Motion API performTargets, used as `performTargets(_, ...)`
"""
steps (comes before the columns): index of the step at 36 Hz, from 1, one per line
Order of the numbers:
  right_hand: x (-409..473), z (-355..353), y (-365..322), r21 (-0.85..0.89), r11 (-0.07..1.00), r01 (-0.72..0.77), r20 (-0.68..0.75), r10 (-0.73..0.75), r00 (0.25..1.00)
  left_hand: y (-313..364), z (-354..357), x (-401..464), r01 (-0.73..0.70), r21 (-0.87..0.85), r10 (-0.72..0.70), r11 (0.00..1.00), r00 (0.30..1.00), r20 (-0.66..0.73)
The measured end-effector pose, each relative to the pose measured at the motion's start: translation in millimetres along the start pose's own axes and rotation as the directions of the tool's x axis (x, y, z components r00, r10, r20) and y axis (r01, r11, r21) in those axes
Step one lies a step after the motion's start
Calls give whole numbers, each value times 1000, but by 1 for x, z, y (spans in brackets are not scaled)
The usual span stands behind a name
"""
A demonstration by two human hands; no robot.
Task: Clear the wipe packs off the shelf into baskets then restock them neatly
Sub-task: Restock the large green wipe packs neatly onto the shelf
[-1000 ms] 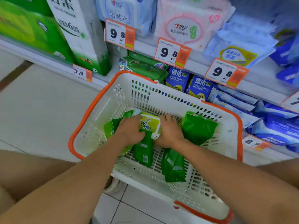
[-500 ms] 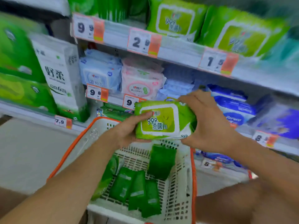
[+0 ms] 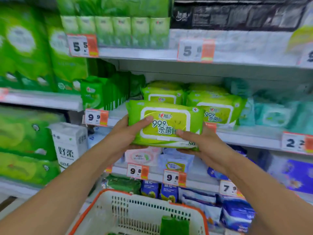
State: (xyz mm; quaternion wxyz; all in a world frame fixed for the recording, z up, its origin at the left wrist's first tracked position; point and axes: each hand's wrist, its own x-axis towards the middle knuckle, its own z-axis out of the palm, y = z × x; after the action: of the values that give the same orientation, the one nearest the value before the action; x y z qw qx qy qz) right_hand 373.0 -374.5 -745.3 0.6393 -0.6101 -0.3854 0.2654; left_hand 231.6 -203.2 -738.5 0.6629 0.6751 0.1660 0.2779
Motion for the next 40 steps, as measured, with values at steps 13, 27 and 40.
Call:
performTargets(13,150,-13,-49,-683,725,85,-167,-269,949,35,-54,155,-213,447,197,869,977,83)
performTargets(27,152,7,-17,-983,112,-147,-171,-247,954,-13,-43,162,-221,859,132,461,975,180)
performTargets(40,-9,47,234,-697,714,-63,-351,-263,899,-257,-4,-34,103,567,-41,817,992,-122)
